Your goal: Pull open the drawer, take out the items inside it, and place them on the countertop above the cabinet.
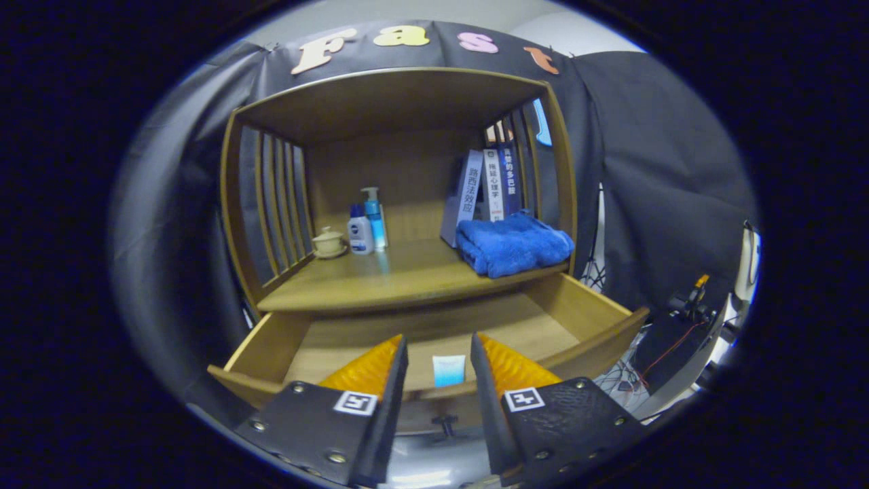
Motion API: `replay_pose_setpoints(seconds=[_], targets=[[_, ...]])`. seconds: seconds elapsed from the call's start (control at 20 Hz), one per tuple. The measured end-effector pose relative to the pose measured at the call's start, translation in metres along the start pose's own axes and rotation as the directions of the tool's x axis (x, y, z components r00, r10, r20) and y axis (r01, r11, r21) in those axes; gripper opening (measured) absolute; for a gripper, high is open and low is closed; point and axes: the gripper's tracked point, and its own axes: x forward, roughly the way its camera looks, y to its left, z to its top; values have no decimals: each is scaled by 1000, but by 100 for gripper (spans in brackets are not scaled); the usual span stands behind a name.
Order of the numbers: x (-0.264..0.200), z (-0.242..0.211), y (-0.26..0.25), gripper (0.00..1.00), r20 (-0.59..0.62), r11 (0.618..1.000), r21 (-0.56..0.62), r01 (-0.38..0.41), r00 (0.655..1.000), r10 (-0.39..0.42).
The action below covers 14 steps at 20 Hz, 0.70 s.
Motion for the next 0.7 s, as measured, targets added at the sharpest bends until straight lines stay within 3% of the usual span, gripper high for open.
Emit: replay_pose_setpoints(seconds=[0.2,0.35,0.55,0.7], targets=[[37,-10,-4,59,-192,995,-34,95,976,-100],[62,-37,-10,59,-379,985,-93,148,909,-173],[93,-76,-2,59,-543,990,-60,131,828,-142],[97,-111,-14,59,-658,981,-87,172,729,-186]])
